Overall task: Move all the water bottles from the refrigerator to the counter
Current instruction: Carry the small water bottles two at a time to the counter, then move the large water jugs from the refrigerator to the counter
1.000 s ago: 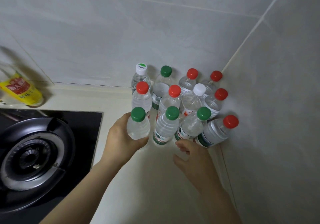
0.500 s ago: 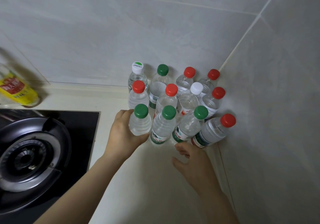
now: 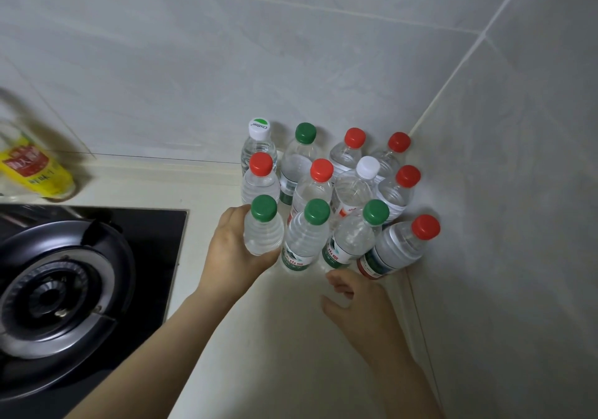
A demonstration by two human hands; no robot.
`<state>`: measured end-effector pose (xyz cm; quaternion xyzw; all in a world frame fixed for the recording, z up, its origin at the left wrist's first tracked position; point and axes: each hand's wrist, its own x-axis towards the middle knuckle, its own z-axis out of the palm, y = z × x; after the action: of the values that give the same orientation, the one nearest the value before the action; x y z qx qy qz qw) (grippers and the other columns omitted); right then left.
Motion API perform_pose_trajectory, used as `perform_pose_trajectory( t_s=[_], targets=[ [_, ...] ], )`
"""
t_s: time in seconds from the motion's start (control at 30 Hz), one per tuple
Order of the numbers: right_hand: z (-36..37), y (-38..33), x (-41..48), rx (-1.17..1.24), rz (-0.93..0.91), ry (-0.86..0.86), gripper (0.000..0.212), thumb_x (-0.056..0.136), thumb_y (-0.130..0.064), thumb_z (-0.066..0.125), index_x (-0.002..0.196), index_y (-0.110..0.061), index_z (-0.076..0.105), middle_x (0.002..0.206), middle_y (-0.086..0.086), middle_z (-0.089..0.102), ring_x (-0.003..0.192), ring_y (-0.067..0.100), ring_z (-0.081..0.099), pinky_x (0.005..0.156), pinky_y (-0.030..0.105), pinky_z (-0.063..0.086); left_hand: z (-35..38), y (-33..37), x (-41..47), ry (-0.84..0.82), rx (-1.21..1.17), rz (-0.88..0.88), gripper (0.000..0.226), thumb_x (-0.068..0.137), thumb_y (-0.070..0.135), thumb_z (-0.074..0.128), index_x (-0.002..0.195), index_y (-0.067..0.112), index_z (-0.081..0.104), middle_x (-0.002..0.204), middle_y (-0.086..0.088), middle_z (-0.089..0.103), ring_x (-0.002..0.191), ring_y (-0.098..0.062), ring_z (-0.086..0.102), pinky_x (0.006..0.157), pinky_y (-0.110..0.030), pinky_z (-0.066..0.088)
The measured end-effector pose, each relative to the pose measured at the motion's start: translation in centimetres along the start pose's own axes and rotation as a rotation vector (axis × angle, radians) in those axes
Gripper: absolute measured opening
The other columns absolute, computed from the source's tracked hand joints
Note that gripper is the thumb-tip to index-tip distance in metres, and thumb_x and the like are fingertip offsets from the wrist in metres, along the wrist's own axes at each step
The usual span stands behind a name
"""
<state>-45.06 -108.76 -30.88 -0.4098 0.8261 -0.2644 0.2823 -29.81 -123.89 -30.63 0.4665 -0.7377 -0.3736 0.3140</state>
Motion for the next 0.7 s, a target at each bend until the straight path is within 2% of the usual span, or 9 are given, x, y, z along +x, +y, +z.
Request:
perform_pose_trajectory(
  t_s=[0.13, 0.23, 0.33, 0.43, 0.53, 0.7],
  targets=[
    [-0.3, -0.4, -0.3, -0.013, -0.001, 0.002, 0.037, 0.077, -0.028, 0.074, 0.114, -0.029, 0.066, 0.104, -0.018, 0.066, 0.098, 0.000, 0.061, 0.092, 0.031, 0.051, -0.3, 0.4, 0.0, -0.054, 0.038, -0.035, 0.054, 0.066, 0.019, 0.085, 0.111, 0.020, 0.055, 0.098, 0.013, 0.051, 0.099, -0.016, 0.053, 0.081, -0.030, 0.046],
    [-0.7, -1.0, -0.6, -0.032, -0.014, 0.010, 0.038, 0.077, -0.027, 0.073, 0.114, -0.029, 0.066, 0.103, -0.018, 0.066, 0.098, 0.000, 0.060, 0.092, 0.030, 0.050, -1.2, 0.2, -0.2, -0.109, 0.044, -0.111, 0.073, 0.063, 0.027, 0.089, 0.124, 0.020, 0.050, 0.111, 0.012, 0.047, 0.103, -0.010, 0.050, 0.085, -0.025, 0.042],
    [-1.4, -2.1, -0.8, -0.081, -0.058, 0.005, 0.038, 0.076, -0.025, 0.072, 0.114, -0.028, 0.065, 0.104, -0.016, 0.066, 0.097, 0.000, 0.059, 0.091, 0.029, 0.050, -2.7, 0.4, -1.0, -0.118, 0.050, -0.152, 0.083, 0.063, 0.033, 0.088, 0.132, 0.019, 0.045, 0.122, 0.007, 0.047, 0.107, -0.010, 0.053, 0.092, -0.029, 0.047],
    [-2.4, -3.9, -1.0, -0.134, -0.121, 0.013, 0.036, 0.074, -0.028, 0.069, 0.110, -0.026, 0.066, 0.104, -0.011, 0.069, 0.097, 0.005, 0.062, 0.090, 0.033, 0.051, -4.8, 1.6, -2.0, -0.084, 0.054, -0.080, 0.073, 0.067, 0.026, 0.086, 0.129, 0.017, 0.049, 0.120, 0.005, 0.052, 0.107, -0.012, 0.055, 0.093, -0.033, 0.049],
    [-3.7, -6.3, -1.4, -0.182, -0.202, 0.031, 0.037, 0.078, -0.027, 0.073, 0.114, -0.024, 0.066, 0.110, -0.010, 0.070, 0.100, 0.004, 0.064, 0.092, 0.028, 0.050, -7.2, 3.0, -2.9, -0.089, 0.065, 0.024, 0.060, 0.072, 0.020, 0.082, 0.125, 0.018, 0.054, 0.117, 0.005, 0.056, 0.105, -0.010, 0.057, 0.093, -0.030, 0.049],
    [-6.3, -11.5, -3.6, -0.199, -0.341, 0.108, 0.040, 0.079, -0.032, 0.075, 0.117, -0.028, 0.065, 0.111, -0.015, 0.069, 0.103, -0.002, 0.062, 0.094, 0.025, 0.050, -11.3, 6.0, -4.5, -0.107, 0.081, 0.228, 0.056, 0.075, 0.020, 0.079, 0.125, 0.028, 0.055, 0.114, 0.015, 0.056, 0.106, -0.002, 0.056, 0.093, -0.023, 0.048]
  ],
)
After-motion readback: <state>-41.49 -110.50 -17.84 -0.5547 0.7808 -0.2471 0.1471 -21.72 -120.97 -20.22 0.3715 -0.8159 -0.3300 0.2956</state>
